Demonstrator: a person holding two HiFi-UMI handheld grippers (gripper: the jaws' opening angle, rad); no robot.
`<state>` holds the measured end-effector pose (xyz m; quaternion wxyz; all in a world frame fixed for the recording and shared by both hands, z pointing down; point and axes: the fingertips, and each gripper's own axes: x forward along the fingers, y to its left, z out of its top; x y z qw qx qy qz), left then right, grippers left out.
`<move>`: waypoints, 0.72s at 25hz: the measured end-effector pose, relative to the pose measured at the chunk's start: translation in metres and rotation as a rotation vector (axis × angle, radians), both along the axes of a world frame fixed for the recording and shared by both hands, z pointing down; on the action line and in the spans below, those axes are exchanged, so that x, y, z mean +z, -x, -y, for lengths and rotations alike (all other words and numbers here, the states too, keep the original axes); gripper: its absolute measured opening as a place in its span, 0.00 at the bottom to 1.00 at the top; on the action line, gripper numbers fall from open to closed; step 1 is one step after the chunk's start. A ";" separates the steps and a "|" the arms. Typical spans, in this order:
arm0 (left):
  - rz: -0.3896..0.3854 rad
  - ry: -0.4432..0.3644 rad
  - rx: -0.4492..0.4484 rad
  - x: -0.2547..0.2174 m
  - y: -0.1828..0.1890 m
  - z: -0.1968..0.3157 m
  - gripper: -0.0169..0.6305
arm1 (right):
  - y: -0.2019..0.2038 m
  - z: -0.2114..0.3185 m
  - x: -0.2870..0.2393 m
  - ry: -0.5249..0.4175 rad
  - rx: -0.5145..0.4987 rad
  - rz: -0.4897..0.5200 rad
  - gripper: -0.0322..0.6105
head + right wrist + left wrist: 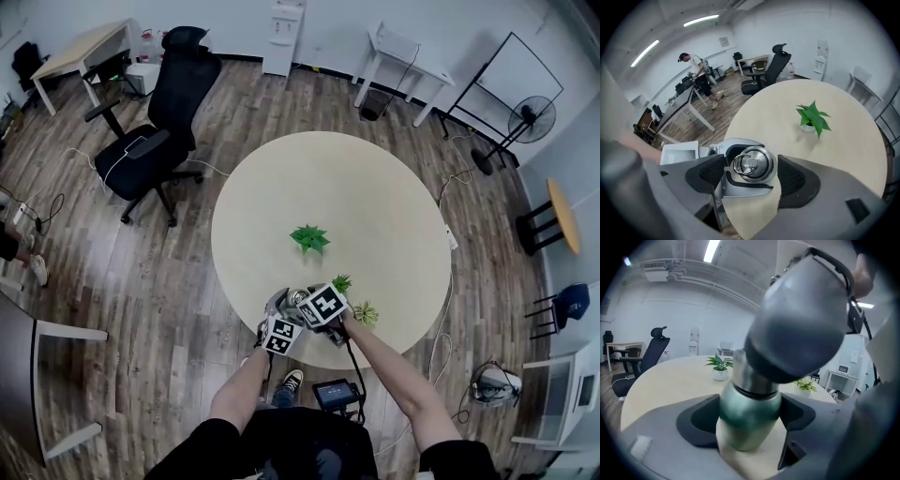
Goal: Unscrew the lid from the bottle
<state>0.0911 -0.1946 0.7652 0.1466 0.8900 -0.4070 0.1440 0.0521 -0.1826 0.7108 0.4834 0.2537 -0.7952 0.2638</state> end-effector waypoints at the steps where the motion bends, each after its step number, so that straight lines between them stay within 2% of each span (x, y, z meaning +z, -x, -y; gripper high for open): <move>1: -0.002 -0.001 0.000 0.000 0.000 0.000 0.61 | 0.000 0.000 0.002 0.005 0.039 -0.016 0.61; 3: 0.001 0.006 0.001 0.001 0.000 -0.002 0.62 | -0.002 0.003 0.005 -0.005 0.092 -0.052 0.50; 4: 0.003 0.008 0.001 0.002 0.000 -0.003 0.62 | -0.003 0.003 0.005 -0.008 0.098 -0.062 0.49; 6: 0.003 0.006 0.000 0.002 0.000 -0.002 0.62 | -0.001 0.002 0.004 -0.013 0.039 -0.078 0.48; 8: 0.000 0.003 0.000 0.000 0.001 -0.002 0.62 | 0.002 -0.001 0.003 -0.038 -0.122 -0.092 0.48; 11: -0.001 0.004 0.007 0.001 -0.001 -0.002 0.62 | 0.006 -0.006 0.002 -0.096 -0.438 -0.106 0.47; 14: 0.001 0.008 0.012 0.002 0.000 -0.003 0.62 | 0.001 -0.015 0.005 -0.125 -0.735 -0.182 0.46; 16: 0.001 -0.002 0.015 0.001 0.000 -0.002 0.62 | -0.001 -0.017 0.007 -0.133 -0.877 -0.222 0.46; 18: 0.000 -0.010 0.015 0.000 -0.001 -0.001 0.62 | -0.002 -0.021 0.006 -0.118 -0.936 -0.237 0.46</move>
